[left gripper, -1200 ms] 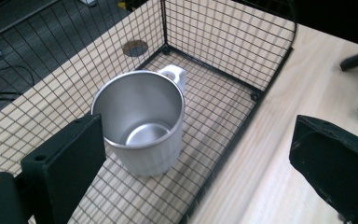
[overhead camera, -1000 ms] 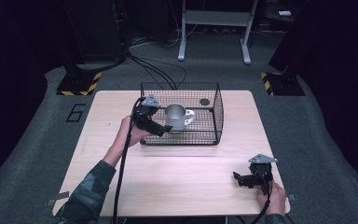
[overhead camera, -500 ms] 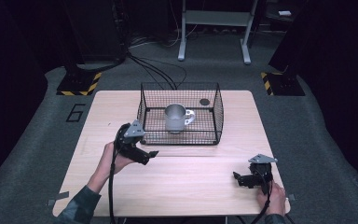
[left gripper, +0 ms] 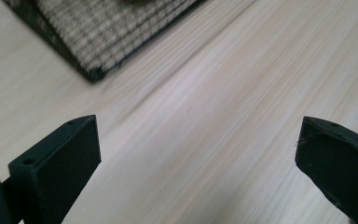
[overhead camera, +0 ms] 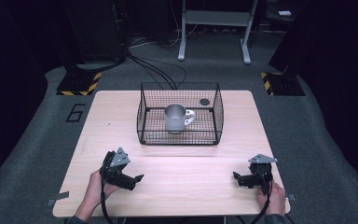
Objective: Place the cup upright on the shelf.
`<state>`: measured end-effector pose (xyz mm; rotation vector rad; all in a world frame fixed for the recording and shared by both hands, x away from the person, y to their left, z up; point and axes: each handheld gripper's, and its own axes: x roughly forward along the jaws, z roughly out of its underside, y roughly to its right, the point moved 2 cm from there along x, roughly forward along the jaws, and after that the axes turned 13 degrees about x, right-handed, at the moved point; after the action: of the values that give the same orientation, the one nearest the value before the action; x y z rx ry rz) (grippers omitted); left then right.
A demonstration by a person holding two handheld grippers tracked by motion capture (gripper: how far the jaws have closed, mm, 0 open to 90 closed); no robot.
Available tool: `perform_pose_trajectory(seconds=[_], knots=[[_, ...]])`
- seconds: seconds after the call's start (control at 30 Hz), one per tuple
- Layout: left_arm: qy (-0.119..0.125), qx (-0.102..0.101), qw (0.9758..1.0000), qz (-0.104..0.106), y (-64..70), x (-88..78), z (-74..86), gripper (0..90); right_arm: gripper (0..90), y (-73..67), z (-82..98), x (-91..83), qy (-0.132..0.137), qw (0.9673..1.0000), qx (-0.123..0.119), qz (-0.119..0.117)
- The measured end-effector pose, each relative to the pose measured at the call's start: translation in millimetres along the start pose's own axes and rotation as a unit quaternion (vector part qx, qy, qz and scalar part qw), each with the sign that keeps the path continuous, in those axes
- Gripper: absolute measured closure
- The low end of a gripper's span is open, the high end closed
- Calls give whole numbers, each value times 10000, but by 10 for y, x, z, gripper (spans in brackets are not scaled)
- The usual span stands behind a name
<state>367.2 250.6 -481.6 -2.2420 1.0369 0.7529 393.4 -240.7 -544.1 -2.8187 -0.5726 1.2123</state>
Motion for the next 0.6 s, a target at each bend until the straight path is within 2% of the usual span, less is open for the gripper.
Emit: perform_pose_trajectory(seconds=[0.03,0.07,0.1,0.13,0.17,0.2,0.27,0.37,0.4,0.43,0.5,0.6], knots=[[0,0,10000,0,0,0,0,2,0,0,0,0,0,10000,0,0],[-118,-209,9997,-23,-3,54,158,2,0,0,0,-1,-1,10000,2,8],[-118,-209,9997,-23,-3,54,158,1,0,0,0,-1,-1,10000,2,8],[-237,-345,9991,-111,-4,112,288,1,0,-1,0,1,6,10000,6,14],[-237,-345,9991,-111,-4,112,288,1,0,-1,0,1,6,10000,6,14],[-372,-425,9983,-165,-3,164,401,1,0,-1,0,0,3,10000,8,13],[-503,-492,9972,-244,2,223,515,1,0,0,-1,1,5,10000,4,13],[-566,-532,9966,-289,-5,261,576,2,0,0,-1,1,4,10000,3,12],[-408,-709,9963,-260,-18,277,610,2,0,0,-1,1,4,10000,7,12],[-338,-776,9960,-277,-21,285,624,1,0,0,-1,1,5,10000,4,12],[-247,-854,9955,-333,-30,282,649,0,0,0,-1,1,4,10000,4,12],[-281,-883,9949,-397,-38,276,656,0,0,0,-1,1,5,10000,3,11]])
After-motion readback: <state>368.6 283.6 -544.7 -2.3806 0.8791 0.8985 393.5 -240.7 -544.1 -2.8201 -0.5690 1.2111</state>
